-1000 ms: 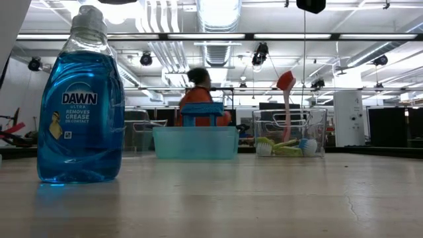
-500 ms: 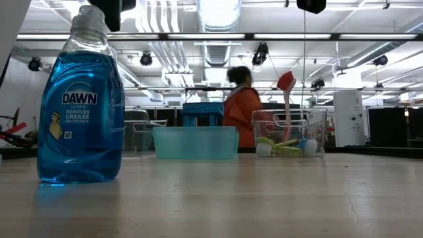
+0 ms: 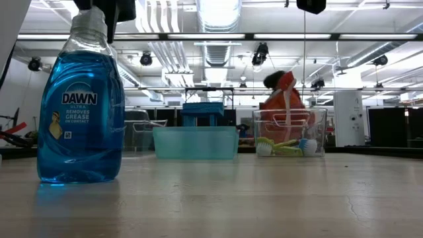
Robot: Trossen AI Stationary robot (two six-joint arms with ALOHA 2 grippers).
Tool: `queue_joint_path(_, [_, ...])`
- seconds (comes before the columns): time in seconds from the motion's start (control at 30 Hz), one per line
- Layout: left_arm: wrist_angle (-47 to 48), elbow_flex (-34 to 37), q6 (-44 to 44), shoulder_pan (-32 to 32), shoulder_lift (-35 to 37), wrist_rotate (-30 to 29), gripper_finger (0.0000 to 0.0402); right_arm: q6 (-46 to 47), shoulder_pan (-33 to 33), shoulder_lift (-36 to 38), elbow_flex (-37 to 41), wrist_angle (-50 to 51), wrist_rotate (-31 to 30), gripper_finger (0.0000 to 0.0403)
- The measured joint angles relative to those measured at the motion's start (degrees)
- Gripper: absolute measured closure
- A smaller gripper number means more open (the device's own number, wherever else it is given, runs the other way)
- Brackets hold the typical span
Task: Pick & Place Kitchen Sink Supplies
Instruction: Put the dishwashing liquid into the left transparent bin
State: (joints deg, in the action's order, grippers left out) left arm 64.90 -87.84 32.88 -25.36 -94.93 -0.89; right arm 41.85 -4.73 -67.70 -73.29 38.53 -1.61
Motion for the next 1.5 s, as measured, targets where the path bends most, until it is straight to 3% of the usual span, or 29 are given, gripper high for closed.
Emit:
queue_joint_path(0.4, [0.0, 0.0, 0.4, 0.0, -0.4, 0.0, 0.0165, 0.1, 0.0, 0.0, 0.3, 0.0, 0.0, 0.0177])
queue_joint_path(0.93, [-0.1, 0.0, -0.1, 0.0, -0.4, 1.5, 0.0289, 0.0, 0.0, 0.0, 0.3, -0.1, -0.1, 0.0177])
queue_joint_path(1.5, [2.1, 0.0, 2.3, 1.3, 4.6, 3.2, 0.0296, 0.0, 0.0, 0.0, 0.3, -0.6, -0.1, 0.0177])
